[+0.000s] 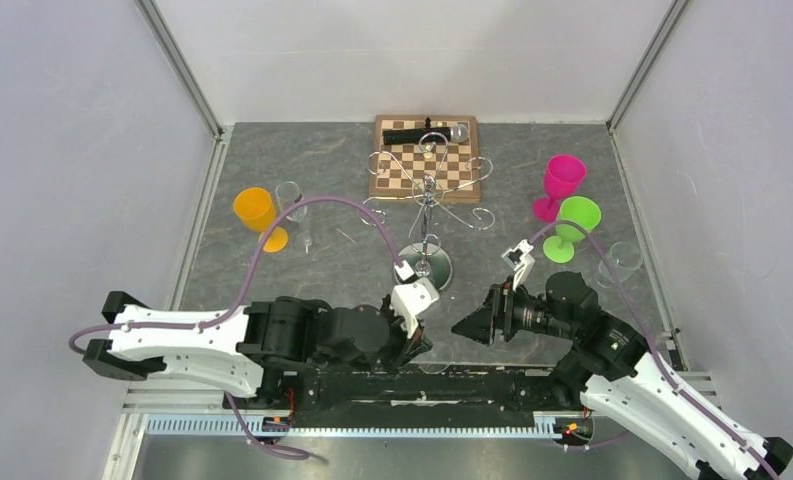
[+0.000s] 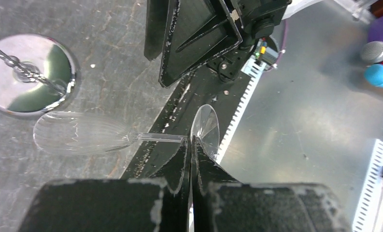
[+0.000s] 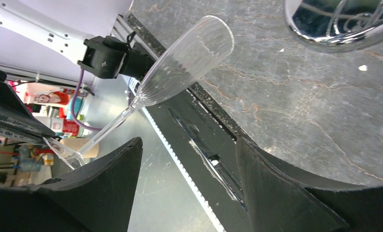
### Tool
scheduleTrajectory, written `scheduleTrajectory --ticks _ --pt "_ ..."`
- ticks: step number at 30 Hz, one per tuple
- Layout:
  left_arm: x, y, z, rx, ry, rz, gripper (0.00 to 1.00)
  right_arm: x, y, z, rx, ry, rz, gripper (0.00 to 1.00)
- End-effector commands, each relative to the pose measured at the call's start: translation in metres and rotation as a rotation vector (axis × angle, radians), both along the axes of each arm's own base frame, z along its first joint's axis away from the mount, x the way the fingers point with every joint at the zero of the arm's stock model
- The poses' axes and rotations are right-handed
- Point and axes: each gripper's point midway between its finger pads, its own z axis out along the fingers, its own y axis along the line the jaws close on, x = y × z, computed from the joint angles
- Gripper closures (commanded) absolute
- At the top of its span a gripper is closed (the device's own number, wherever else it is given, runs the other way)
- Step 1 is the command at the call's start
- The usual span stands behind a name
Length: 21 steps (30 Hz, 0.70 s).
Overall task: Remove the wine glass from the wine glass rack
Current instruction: Place the wine glass at the center of the board.
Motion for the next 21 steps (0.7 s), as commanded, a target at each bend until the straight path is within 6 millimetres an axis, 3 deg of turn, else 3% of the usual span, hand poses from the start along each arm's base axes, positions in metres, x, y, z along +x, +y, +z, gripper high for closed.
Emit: scheduleTrajectory --ticks 1,11,21 --pt "0.011 -0.001 0.019 0.017 -0.188 0.062 0.98 -0.008 0.009 0.014 0.089 0.022 0.05 0.27" --pt "-0.003 -0.015 0.015 0.098 -0.346 0.077 0.98 -0.018 0.016 0.028 0.155 0.055 0.1 0.26" --pt "-0.009 -0.033 0.012 0.14 -0.441 0.075 0.98 -0.028 0.024 0.022 0.184 0.132 0.166 0.28"
